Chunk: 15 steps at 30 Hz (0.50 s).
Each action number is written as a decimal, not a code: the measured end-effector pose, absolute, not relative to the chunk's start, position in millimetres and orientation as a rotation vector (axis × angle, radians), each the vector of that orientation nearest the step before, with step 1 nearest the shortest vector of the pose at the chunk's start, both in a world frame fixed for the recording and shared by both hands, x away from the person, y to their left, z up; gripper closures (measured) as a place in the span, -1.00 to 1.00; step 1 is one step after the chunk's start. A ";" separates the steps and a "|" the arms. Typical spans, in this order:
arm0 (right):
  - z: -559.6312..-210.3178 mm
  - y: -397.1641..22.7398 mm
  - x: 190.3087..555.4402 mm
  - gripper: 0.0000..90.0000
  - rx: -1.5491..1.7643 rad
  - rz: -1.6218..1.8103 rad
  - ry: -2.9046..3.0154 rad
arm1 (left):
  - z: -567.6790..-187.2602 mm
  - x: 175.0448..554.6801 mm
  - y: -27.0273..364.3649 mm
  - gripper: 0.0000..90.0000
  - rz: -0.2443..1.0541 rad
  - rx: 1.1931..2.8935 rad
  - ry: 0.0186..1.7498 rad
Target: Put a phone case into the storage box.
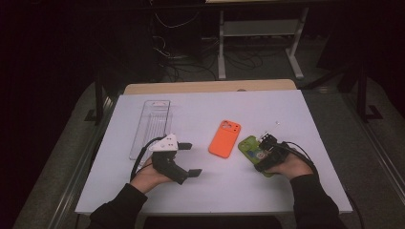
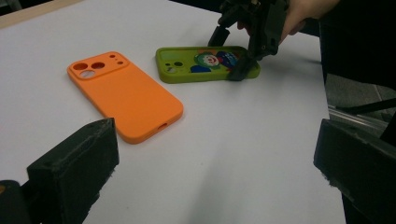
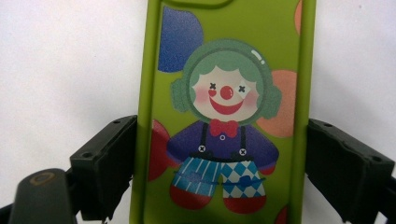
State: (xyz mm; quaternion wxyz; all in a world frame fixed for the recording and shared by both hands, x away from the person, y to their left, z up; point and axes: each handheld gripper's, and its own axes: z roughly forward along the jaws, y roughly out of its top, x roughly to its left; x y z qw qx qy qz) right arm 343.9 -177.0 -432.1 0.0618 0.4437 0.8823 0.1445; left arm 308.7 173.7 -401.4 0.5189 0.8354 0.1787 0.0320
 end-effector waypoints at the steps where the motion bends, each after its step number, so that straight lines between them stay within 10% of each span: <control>1: -432.0 -177.1 344.1 -0.71 1.338 0.436 2.671 | -401.4 308.5 173.5 -1.00 0.075 2.002 0.430; 15: -429.9 -178.6 345.1 -0.66 1.357 0.442 2.683 | -401.9 309.4 173.3 -1.00 0.076 2.011 0.429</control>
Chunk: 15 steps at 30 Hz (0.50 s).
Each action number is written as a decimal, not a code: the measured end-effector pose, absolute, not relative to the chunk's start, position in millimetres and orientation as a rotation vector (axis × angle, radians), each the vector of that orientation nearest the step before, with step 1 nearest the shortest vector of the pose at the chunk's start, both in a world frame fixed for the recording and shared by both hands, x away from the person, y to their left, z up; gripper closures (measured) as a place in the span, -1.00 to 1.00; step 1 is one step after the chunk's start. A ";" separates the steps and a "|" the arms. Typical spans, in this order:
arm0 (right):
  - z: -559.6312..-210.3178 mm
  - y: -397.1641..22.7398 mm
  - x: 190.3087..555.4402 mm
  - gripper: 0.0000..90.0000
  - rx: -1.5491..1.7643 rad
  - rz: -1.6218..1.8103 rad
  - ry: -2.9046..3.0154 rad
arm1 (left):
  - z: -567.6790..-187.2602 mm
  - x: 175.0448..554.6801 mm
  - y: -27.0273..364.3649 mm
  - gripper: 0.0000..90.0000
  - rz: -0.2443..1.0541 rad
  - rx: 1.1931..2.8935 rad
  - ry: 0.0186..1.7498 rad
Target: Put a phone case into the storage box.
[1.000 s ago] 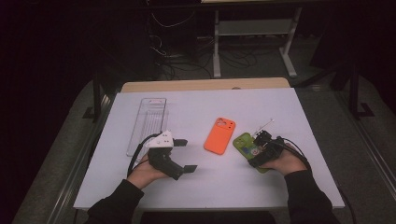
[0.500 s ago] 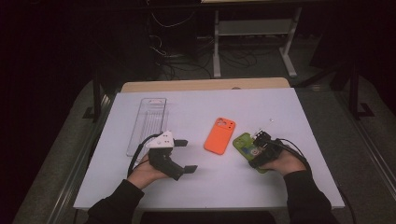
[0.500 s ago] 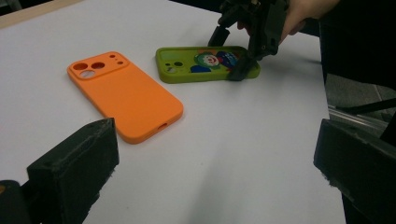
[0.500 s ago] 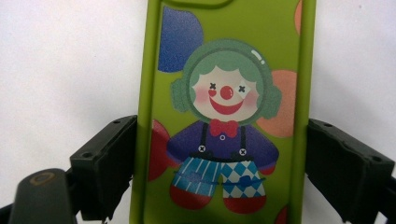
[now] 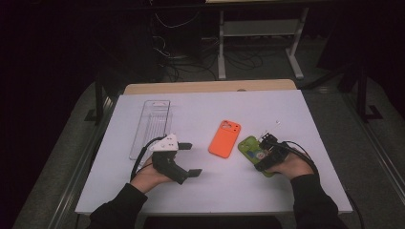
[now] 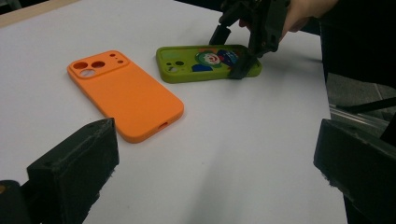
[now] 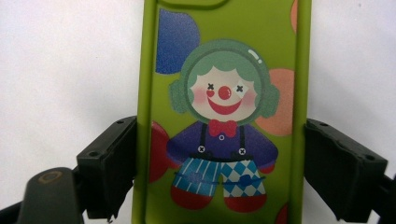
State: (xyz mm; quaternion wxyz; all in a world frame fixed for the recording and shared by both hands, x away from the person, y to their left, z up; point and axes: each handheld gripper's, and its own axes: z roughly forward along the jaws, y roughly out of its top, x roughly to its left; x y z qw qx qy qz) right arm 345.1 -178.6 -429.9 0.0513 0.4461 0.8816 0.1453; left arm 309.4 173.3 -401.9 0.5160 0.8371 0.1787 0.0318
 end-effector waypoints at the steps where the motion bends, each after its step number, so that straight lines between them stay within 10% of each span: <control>1: -429.4 -179.0 344.9 -0.66 1.363 0.448 2.685 | -402.2 309.4 173.2 -1.00 0.075 2.010 0.430; 15: -401.1 -189.2 351.6 -0.66 1.232 0.557 2.720 | -401.8 315.8 174.3 -1.00 0.084 2.017 0.455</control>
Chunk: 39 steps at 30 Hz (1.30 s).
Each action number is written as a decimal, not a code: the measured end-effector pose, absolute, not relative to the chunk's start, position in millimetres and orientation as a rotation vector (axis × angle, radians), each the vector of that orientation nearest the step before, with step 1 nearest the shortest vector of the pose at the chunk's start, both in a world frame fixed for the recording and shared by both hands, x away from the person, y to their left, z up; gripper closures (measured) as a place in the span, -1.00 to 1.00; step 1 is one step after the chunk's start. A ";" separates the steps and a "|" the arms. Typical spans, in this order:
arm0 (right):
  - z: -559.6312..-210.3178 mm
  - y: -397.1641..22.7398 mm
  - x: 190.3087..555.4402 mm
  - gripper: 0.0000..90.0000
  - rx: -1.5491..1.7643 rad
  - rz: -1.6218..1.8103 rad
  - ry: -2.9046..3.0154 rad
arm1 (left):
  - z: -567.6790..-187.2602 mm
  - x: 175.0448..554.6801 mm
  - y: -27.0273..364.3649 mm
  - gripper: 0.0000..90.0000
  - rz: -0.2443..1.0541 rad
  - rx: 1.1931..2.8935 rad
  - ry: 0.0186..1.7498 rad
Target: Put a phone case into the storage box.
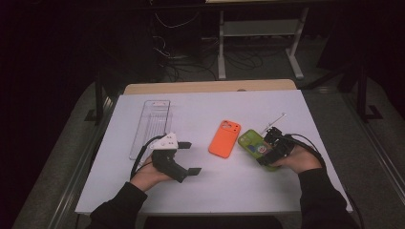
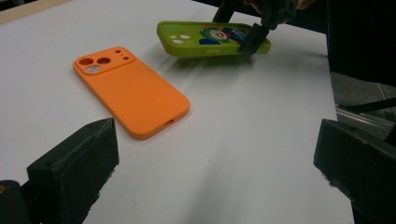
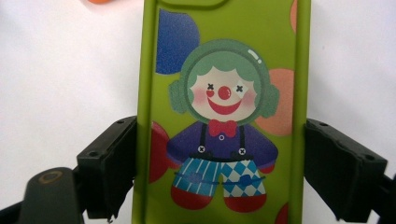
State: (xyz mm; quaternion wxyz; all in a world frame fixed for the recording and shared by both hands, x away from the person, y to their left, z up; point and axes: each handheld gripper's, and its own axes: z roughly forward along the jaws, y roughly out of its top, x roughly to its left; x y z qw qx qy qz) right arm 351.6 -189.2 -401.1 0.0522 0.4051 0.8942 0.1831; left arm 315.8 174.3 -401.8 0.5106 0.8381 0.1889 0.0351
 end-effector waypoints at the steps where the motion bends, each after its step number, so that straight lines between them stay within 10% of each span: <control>1: -399.2 -190.2 353.2 -0.66 1.217 0.562 2.729 | -401.4 316.8 173.8 -1.00 0.082 2.017 0.461; 39: -373.1 -147.0 365.8 -0.66 0.610 0.708 2.904 | -371.9 353.6 142.8 -1.00 0.083 2.122 0.328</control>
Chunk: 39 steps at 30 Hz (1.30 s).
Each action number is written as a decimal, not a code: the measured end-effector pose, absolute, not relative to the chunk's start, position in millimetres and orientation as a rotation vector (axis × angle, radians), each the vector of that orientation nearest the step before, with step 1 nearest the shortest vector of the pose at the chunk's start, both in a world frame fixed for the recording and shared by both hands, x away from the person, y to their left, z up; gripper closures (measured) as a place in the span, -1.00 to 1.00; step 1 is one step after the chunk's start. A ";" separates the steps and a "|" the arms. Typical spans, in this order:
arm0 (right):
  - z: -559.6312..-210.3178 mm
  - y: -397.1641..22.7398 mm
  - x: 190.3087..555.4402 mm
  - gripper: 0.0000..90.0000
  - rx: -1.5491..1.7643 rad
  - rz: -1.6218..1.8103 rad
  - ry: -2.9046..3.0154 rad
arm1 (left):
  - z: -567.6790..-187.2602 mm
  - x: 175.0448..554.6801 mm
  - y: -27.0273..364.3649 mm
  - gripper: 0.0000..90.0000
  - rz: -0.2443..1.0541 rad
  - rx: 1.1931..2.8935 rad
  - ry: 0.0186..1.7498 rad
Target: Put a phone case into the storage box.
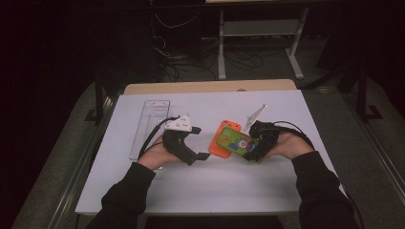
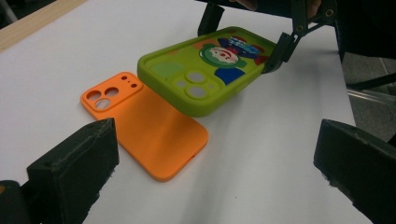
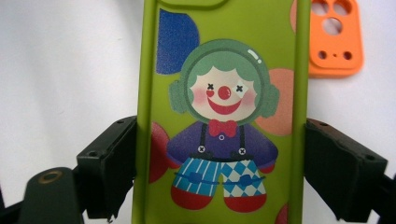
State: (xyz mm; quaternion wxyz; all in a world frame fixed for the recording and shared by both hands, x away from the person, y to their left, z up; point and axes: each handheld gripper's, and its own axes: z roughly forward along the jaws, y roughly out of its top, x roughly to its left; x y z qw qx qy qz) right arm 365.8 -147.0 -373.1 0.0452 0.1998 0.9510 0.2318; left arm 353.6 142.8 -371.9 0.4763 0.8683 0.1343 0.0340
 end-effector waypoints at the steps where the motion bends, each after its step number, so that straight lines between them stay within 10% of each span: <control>1: -373.4 -146.0 363.9 -0.66 0.601 0.715 2.906 | -371.7 353.3 142.6 -1.00 0.088 2.130 0.320; 39: -368.8 -89.2 318.3 -0.66 0.060 0.660 3.021 | -392.3 323.3 107.0 -0.99 -0.041 2.354 0.063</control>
